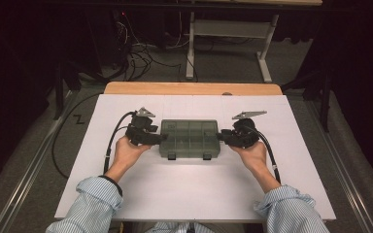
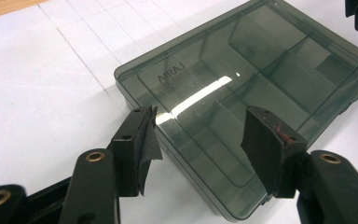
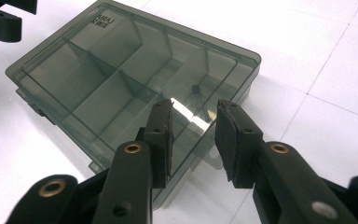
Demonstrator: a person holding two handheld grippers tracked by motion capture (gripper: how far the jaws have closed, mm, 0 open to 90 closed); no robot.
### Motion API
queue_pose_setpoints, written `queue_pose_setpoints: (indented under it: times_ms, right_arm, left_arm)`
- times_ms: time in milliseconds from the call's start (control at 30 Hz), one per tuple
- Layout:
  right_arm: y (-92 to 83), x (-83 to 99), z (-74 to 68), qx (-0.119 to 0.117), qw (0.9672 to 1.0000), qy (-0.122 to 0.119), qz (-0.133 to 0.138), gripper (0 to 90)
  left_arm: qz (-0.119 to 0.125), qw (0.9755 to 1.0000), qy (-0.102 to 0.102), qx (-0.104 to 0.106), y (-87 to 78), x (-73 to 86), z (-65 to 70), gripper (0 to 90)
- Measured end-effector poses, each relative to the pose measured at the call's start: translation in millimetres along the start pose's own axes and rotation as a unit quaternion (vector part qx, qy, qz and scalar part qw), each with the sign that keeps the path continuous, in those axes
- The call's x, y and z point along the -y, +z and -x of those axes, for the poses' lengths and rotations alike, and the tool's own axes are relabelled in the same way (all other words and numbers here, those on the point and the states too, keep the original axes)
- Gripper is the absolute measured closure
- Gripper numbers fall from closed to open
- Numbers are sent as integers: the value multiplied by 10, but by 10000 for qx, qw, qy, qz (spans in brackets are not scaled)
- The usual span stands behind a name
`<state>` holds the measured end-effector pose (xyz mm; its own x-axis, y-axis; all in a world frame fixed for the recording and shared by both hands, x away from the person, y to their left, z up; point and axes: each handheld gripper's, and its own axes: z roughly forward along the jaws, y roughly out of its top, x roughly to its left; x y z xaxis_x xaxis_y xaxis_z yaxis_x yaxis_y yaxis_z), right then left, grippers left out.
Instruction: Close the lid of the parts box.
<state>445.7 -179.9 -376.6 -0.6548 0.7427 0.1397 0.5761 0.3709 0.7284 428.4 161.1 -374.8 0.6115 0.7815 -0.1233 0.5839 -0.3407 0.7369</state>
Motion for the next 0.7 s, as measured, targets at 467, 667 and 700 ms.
queue_pose_setpoints:
  times_ms: [467, 667, 700]
  right_arm:
    - [-57, 3, -28, 5, 10000, -33, 44, 647]
    - [-104, 0, -29, -3, 9999, -69, 105, 633]
    - [-110, 2, -27, -11, 9999, -69, 109, 629]
  left_arm:
    - [199, 9998, 81, -12, -89, 37, 64, 428]
    - [286, 9995, 123, -68, -134, 51, 73, 426]
    - [298, 9995, 109, -83, -138, 53, 74, 426]
